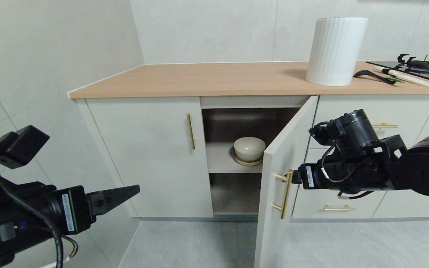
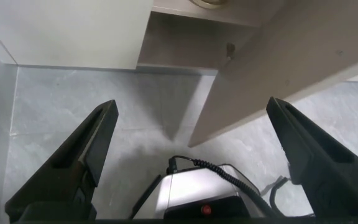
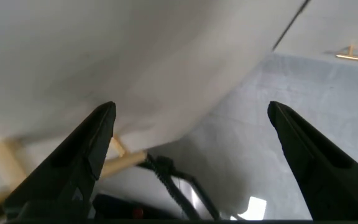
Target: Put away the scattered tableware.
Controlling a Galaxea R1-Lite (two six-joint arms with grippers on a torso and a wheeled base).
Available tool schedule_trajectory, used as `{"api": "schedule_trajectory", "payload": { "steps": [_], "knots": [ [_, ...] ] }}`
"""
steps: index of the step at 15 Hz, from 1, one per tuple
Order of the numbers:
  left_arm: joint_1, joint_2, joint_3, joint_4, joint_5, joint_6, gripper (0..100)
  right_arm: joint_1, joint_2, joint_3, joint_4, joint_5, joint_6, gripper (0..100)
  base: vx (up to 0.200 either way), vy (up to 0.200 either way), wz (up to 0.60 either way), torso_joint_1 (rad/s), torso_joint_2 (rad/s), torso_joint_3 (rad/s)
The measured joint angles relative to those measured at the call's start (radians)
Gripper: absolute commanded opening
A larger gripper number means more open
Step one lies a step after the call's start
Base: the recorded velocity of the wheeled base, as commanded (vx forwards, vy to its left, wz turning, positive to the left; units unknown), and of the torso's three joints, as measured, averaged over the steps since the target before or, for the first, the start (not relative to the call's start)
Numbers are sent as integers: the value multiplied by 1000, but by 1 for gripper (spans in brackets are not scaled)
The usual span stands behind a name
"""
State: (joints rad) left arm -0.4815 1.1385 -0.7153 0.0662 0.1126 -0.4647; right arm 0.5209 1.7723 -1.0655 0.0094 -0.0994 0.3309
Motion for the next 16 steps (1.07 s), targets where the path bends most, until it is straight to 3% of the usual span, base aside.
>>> {"api": "schedule_trajectory", "payload": {
  "steps": [16],
  "knots": [
    [0,17,3,-2,3,0,100,-1,240,6,-323,-12,119,100,0,0,0,0,0,0]
  ]
}}
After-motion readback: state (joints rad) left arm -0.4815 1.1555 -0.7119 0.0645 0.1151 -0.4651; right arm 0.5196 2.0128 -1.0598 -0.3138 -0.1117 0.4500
